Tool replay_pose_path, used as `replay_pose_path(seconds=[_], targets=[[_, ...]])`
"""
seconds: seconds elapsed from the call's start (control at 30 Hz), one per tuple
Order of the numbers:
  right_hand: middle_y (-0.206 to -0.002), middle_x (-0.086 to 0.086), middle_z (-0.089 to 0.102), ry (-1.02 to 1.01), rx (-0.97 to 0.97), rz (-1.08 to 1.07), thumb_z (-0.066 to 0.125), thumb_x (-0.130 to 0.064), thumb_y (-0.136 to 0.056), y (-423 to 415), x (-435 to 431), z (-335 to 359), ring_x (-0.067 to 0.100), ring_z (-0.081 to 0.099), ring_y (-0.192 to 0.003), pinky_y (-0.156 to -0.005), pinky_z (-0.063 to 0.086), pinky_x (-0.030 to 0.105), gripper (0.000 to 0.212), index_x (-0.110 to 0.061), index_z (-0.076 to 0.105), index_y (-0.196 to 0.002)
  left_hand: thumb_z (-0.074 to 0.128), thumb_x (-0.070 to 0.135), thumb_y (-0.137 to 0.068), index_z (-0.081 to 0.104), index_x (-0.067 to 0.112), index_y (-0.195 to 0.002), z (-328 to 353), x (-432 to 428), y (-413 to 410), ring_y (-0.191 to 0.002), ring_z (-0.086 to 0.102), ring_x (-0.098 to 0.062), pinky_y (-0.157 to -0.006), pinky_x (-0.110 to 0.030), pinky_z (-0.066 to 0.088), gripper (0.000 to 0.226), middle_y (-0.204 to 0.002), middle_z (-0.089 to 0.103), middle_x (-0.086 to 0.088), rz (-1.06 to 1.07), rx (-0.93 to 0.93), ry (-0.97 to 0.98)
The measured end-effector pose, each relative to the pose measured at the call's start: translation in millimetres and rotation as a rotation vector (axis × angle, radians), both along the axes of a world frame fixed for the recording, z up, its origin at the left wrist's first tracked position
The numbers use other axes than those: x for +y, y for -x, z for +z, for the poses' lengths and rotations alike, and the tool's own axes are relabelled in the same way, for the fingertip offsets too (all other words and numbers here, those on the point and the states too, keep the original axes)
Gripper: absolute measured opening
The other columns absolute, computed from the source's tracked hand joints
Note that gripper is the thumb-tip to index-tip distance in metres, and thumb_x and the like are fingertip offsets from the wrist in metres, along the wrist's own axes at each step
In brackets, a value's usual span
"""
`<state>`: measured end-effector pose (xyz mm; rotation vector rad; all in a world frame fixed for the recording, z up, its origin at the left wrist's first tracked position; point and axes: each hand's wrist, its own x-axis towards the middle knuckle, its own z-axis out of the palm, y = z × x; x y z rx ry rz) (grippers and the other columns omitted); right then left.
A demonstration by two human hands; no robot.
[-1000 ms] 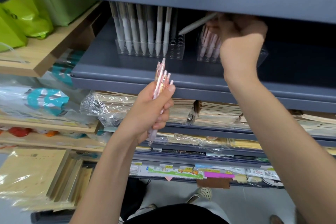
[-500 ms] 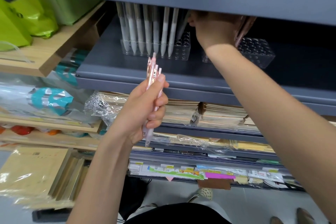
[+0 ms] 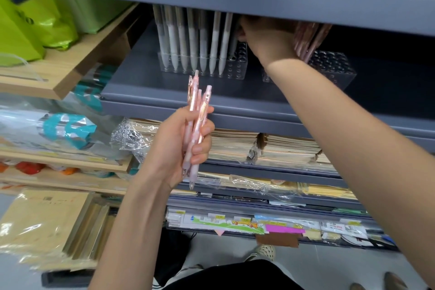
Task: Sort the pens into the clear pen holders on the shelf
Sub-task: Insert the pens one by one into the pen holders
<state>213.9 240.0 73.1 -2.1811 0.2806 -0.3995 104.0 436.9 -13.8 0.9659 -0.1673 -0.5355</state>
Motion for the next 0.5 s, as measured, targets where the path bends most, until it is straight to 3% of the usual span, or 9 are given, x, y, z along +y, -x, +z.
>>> replay_pose_path(seconds=[0.1,0.17,0.23,0.37,0.5], targets=[[-0.072,-0.009,0.068,-0.011,-0.055,-0.027,0.05,-0.038,-0.096,23.5,9.5,4.9,0.014,0.07,-0.08,-0.086,0.056,0.035,0.027,-0.028,0.06,-0.072,0.049,0.026,-0.099,0.051,0.011,-0.115,-1.0,0.7,1.3,-0.041,0.034,-0.008,-0.033,-0.017,0.028,0.022,-0.068,0.049,0.0,0.015,-0.04,-0.036],[-0.065,-0.004,0.067,-0.13,-0.109,0.051,0.059,-0.026,-0.093,47.8,12.8,2.9,0.012,0.064,-0.056,-0.063,0.057,0.034,0.024,-0.025,0.06,-0.07,0.049,0.026,-0.102,0.052,0.011,-0.114,-0.4,0.3,2.7,-0.041,0.035,-0.008,-0.033,-0.018,0.028,0.019,-0.069,0.05,0.0,0.028,-0.05,-0.045],[-0.063,-0.001,0.069,-0.148,-0.018,0.244,0.067,-0.023,-0.089,74.6,10.4,-0.4,0.009,0.053,-0.045,-0.046,0.047,0.027,0.016,-0.016,0.066,-0.074,0.049,0.025,-0.103,0.052,0.011,-0.113,1.2,-2.3,4.4,-0.041,0.034,-0.008,-0.033,-0.018,0.028,0.017,-0.07,0.051,-0.001,0.044,-0.056,-0.053],[-0.073,-0.001,0.074,-0.103,0.176,0.456,0.074,-0.037,-0.083,107.3,0.5,-11.0,0.008,0.052,-0.051,-0.047,0.045,0.023,0.021,-0.016,0.075,-0.085,0.048,0.025,-0.104,0.049,0.013,-0.114,5.0,-14.1,8.5,-0.041,0.034,-0.009,-0.034,-0.018,0.028,0.015,-0.071,0.051,-0.002,0.062,-0.088,-0.124],[-0.076,0.006,0.075,-0.29,0.181,0.461,0.076,-0.021,-0.083,115.6,-8.0,-17.9,0.013,0.065,-0.062,-0.056,0.053,0.023,0.013,-0.01,0.074,-0.088,0.046,0.027,-0.105,0.049,0.01,-0.116,7.1,-27.9,13.6,-0.041,0.036,-0.01,-0.035,-0.02,0.029,0.02,-0.071,0.055,0.0,0.083,-0.124,-0.213]])
